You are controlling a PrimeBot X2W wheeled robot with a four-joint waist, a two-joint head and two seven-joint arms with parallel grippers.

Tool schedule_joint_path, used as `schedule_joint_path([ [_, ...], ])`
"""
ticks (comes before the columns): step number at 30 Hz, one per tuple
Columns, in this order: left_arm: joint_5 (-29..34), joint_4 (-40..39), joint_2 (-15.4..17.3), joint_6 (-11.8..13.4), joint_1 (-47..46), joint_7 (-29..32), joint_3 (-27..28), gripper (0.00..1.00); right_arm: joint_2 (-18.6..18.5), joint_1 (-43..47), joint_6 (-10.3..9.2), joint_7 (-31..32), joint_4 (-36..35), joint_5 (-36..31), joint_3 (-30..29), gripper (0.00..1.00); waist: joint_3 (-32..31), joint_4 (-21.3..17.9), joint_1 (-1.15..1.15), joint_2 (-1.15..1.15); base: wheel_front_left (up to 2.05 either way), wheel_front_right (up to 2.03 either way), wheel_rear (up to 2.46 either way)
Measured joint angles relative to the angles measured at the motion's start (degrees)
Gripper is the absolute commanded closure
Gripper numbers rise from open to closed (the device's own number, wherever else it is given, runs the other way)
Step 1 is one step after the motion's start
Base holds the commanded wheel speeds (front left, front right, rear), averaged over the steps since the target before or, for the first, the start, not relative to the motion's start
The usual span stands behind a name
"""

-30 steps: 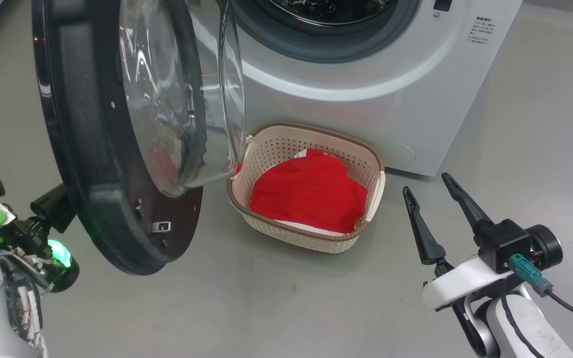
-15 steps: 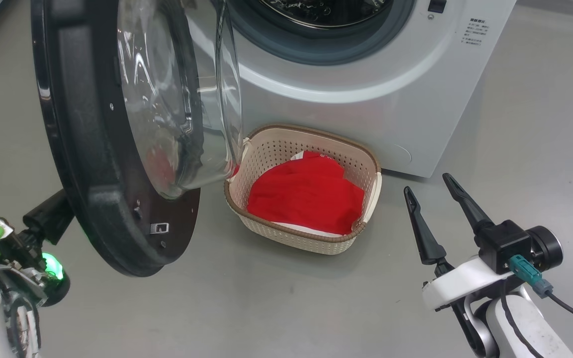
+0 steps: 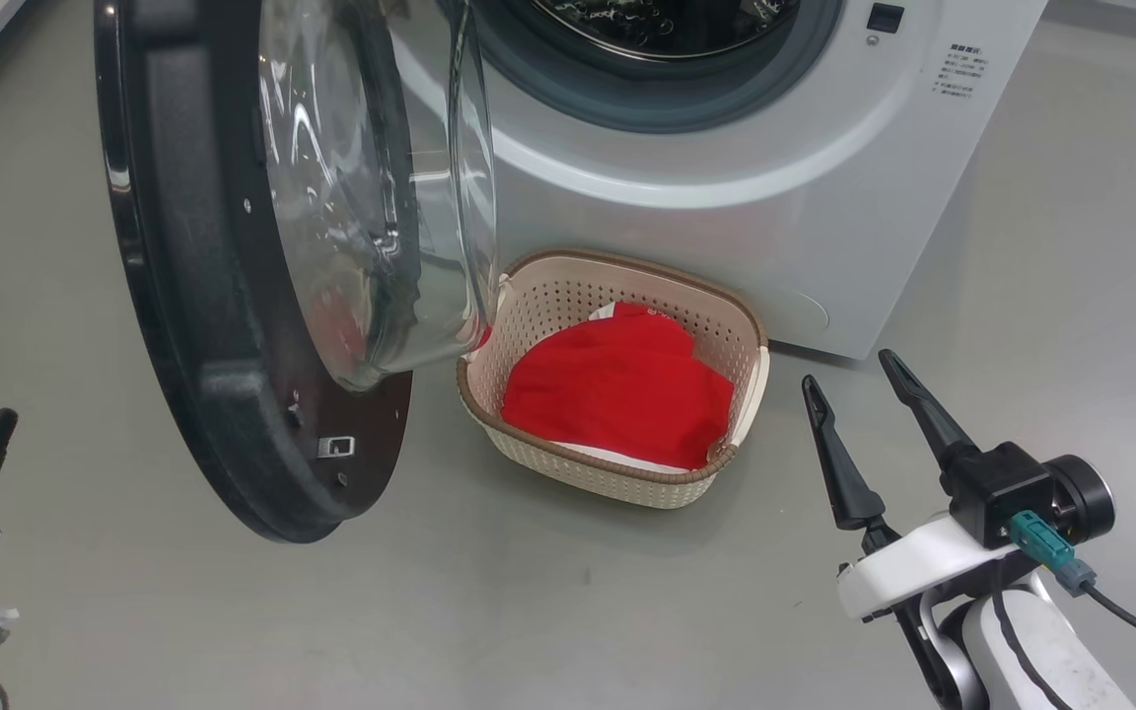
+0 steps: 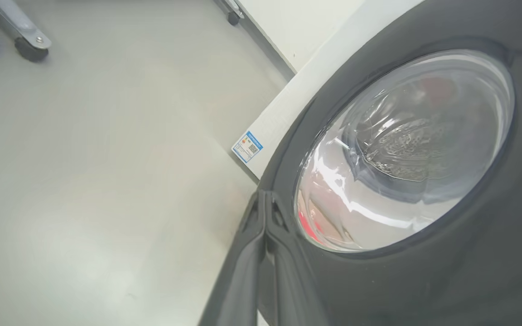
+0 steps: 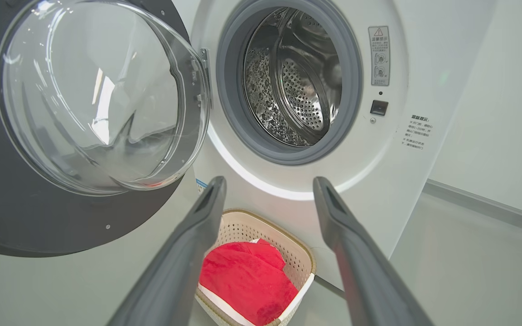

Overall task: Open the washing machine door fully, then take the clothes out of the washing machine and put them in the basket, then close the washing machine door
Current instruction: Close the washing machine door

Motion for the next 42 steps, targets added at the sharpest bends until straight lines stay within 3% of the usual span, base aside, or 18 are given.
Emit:
schedule_joint_path([
  [9, 14.55, -4.31, 3.41, 0.0, 5.06, -13.99, -6.3, 1.0, 0.01, 0.13, 0.05, -0.49, 0.24, 0.12, 0.05, 0.0, -0.2, 0.26, 0.0, 0.0, 0.0, 0.0, 0.0],
  [18, 21.29, -5.75, 4.53, 0.0, 9.36, -24.8, -13.34, 1.0, -0.03, 0.18, 0.05, -0.51, 0.59, 0.15, 0.08, 0.0, -0.51, 0.3, 0.0, 0.0, 0.0, 0.0, 0.0],
  [25, 26.31, -3.89, 4.28, 0.0, 12.82, -35.12, -15.57, 1.0, 0.0, 0.23, 0.05, -0.69, 0.7, 0.16, 0.08, 0.0, -0.74, 0.44, 0.0, 0.0, 0.0, 0.0, 0.0],
  [26, 26.98, -3.66, 4.24, 0.0, 13.14, -36.44, -15.6, 0.62, 0.02, 0.24, 0.05, -0.69, 0.73, 0.18, 0.09, 0.0, -0.77, 0.45, 0.0, 0.0, 0.0, 0.0, 0.0],
  [27, 27.61, -3.52, 4.22, 0.0, 13.49, -37.71, -15.78, 0.35, 0.02, 0.25, 0.05, -0.69, 0.78, 0.19, 0.09, 0.0, -0.8, 0.46, 0.0, 0.0, 0.0, 0.0, 0.0],
  [28, 28.08, -3.26, 4.15, 0.0, 13.77, -38.72, -16.07, 0.0, 0.02, 0.26, 0.05, -0.71, 0.86, 0.22, 0.09, 0.0, -0.83, 0.47, 0.0, 0.0, 0.0, 0.0, 0.0],
  [42, 32.45, 1.97, 3.66, 0.0, 14.88, -47.6, -19.28, 0.0, 0.01, 0.42, 0.14, -1.01, 1.26, 0.26, 0.23, 0.0, -1.34, 0.45, 0.0, 0.0, 0.0, 0.0, 0.0],
])
